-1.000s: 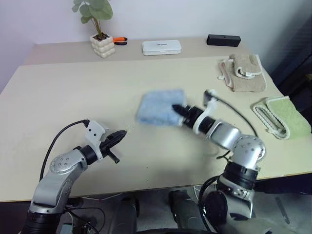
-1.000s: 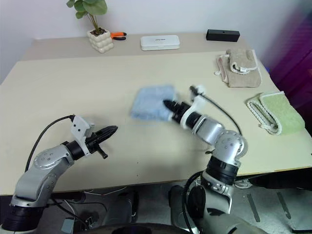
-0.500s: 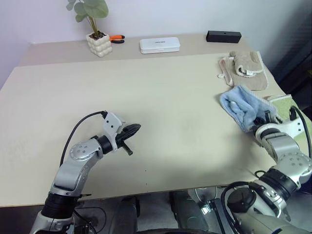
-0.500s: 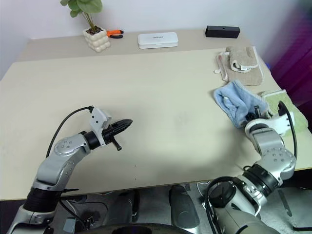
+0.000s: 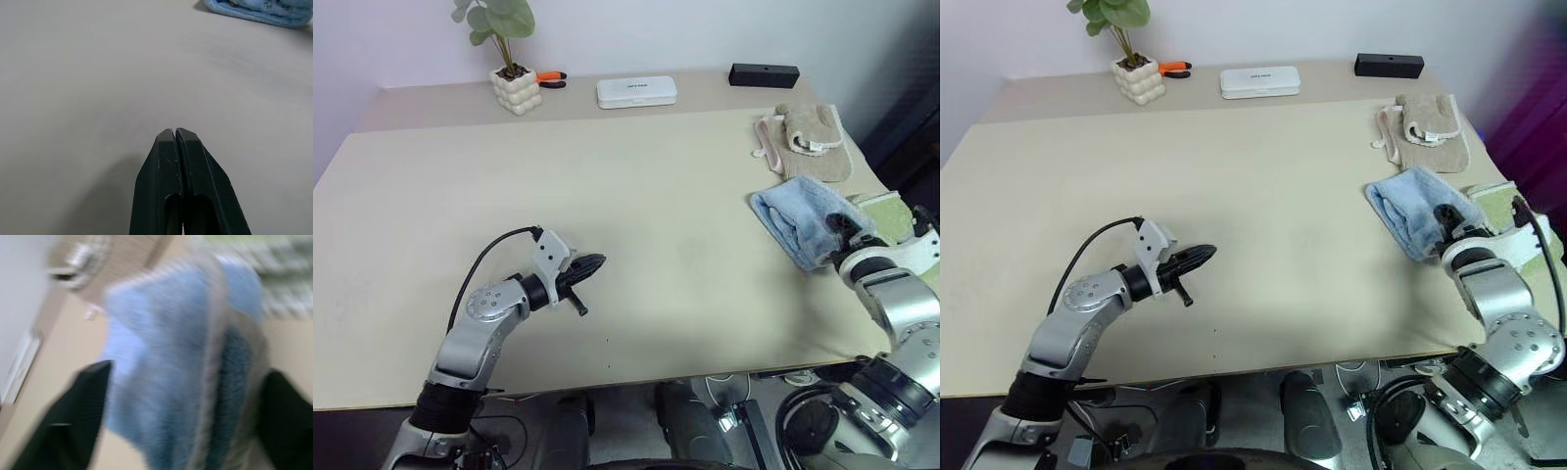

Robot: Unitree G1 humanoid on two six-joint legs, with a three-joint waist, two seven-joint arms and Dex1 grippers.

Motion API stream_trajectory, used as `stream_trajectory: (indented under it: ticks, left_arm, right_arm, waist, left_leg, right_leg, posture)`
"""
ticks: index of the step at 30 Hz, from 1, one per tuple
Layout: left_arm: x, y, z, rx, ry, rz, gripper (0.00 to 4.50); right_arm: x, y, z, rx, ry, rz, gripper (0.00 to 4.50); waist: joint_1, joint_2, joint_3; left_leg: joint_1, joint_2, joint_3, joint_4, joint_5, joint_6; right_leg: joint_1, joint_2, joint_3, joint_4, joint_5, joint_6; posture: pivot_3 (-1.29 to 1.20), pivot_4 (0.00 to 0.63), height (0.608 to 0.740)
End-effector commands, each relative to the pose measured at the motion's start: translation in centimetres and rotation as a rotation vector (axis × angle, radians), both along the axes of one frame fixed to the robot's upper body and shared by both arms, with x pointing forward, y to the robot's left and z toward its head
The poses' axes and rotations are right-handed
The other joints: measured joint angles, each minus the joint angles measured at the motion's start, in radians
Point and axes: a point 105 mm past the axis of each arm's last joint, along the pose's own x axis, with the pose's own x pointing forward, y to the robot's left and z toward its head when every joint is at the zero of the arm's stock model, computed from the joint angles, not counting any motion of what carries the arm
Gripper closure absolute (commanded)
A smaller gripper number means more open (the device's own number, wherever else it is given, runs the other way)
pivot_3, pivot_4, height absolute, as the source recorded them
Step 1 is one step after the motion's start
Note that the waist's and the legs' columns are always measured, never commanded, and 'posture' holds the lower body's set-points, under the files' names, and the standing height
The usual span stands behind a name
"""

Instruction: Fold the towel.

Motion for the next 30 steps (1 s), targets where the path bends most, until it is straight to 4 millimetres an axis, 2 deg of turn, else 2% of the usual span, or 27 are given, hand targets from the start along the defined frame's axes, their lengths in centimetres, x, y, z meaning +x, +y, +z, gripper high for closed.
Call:
stream_trajectory:
  ticks: [1,6,10,15,17,20,25,30]
  left_arm:
    - [0.3,0.0,1.0,-0.007,-0.061,-0.005,4.5]
    - [1.8,1.7,1.5,-0.009,-0.097,0.098,4.5]
    - [2.9,4.2,1.5,0.036,-0.128,0.198,4.5]
    - [3.7,6.8,1.9,0.09,-0.182,0.286,4.5]
    - [3.5,8.2,2.2,0.106,-0.193,0.307,4.5]
    - [2.7,9.6,2.4,0.111,-0.188,0.308,4.5]
    - [0.9,10.3,2.0,0.125,-0.151,0.29,4.5]
    - [-0.1,10.2,1.7,0.115,-0.13,0.289,4.5]
  right_arm:
    - [-1.1,0.0,3.2,-0.274,-0.025,0.035,0.01]
    - [-2.5,-2.4,4.8,-0.571,0.035,0.015,0.01]
    - [-2.1,-1.7,5.6,-0.795,0.049,0.136,0.01]
    - [-0.4,3.2,6.7,-1.016,-0.087,0.429,0.01]
    - [0.0,7.3,6.9,-1.05,-0.215,0.638,0.01]
    - [0.3,10.5,6.0,-1.044,-0.298,0.825,0.01]
    - [0.3,12.8,3.7,-1.024,-0.323,1.022,0.01]
    - [0.6,13.6,2.2,-1.019,-0.318,1.096,0.01]
  waist:
    - [0.002,0.0,0.0]
    - [0.014,0.0,0.0]
    - [0.01,0.0,0.0]
    - [0.004,-0.001,0.0]
    - [0.001,-0.001,0.0]
    - [0.002,-0.001,0.0]
    - [0.014,-0.002,0.0]
    - [0.032,-0.002,0.0]
  left_leg:
    - [0.0,0.0,0.0,0.0,0.0,0.0]
    - [-0.002,-0.001,0.0,0.002,0.0,0.0]
    - [-0.001,0.0,0.0,0.002,0.0,0.0]
    - [0.001,0.0,0.001,0.002,0.0,0.0]
    - [0.001,0.0,0.001,0.002,0.0,0.0]
    - [0.001,0.0,0.001,0.002,0.0,0.0]
    - [0.0,0.0,0.0,0.001,0.0,0.0]
    - [-0.001,-0.001,0.0,0.003,0.0,0.0]
  right_leg:
    - [0.0,0.0,0.0,0.0,0.0,0.0]
    - [0.0,0.0,0.0,-0.001,0.0,0.001]
    - [0.0,0.0,0.0,0.0,0.0,0.0]
    - [0.001,0.0,0.001,0.0,0.0,0.0]
    - [0.001,0.0,0.001,0.0,0.0,0.0]
    - [0.001,0.0,0.001,0.0,0.0,0.001]
    - [0.001,-0.001,0.0,-0.001,0.0,0.001]
    - [0.001,-0.002,0.0,0.0,0.0,0.001]
  posture:
    - [0.0,0.15,0.734]
    - [0.0,0.15,0.734]
    - [0.0,0.15,0.734]
    - [0.0,0.15,0.734]
    - [0.0,0.15,0.734]
    - [0.0,0.15,0.734]
    - [0.0,0.15,0.734]
    - [0.0,0.15,0.734]
